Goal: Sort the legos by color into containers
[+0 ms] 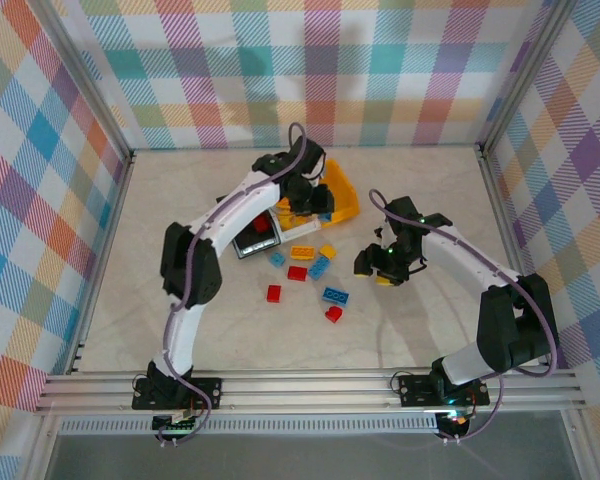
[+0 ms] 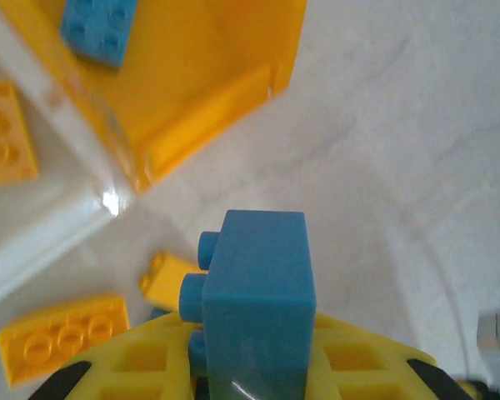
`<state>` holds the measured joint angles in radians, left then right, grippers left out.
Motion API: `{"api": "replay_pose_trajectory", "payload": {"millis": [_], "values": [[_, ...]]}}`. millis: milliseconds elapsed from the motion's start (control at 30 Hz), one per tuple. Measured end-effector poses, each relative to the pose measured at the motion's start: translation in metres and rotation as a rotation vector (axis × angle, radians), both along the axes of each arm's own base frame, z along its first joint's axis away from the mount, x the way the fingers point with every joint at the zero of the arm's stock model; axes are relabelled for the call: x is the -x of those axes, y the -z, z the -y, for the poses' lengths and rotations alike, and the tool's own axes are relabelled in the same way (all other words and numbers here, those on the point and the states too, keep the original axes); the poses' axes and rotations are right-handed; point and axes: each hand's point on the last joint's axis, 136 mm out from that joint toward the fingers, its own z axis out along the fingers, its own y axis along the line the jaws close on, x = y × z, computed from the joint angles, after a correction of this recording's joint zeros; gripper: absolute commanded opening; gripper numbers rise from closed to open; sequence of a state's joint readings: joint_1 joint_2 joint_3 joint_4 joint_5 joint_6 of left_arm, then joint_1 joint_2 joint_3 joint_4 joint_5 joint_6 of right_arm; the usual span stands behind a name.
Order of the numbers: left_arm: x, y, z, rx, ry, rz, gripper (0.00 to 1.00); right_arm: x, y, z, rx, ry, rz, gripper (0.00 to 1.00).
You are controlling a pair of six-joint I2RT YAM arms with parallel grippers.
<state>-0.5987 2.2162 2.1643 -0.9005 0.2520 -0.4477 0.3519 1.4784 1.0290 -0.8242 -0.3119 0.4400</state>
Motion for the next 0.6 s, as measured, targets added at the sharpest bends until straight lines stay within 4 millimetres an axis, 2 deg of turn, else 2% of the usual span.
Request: {"api": "replay_pose_trajectory", "payload": {"millis": [133,233,333,400,600], "values": [[-0.043,0.015,0.007,0.007,-0.032,0.022,0.22,0.003,-0.001,0.006,0.033,-0.030,0.009,0.58],[-0.062,0.029,0.004,0.008,-0.059,0.023,0.22,0.007,-0.004,0.011,0.055,-0.048,0.019,0.59],[-0.072,0.043,-0.003,0.004,-0.087,0.006,0.23,0.010,-0.010,0.014,0.063,-0.060,0.040,0.59],[-0.077,0.050,-0.007,0.005,-0.105,-0.003,0.30,0.012,-0.013,0.015,0.064,-0.066,0.048,0.59],[-0.084,0.045,-0.004,0.047,-0.127,0.006,0.48,0.013,-0.013,0.015,0.065,-0.070,0.047,0.59]]}}
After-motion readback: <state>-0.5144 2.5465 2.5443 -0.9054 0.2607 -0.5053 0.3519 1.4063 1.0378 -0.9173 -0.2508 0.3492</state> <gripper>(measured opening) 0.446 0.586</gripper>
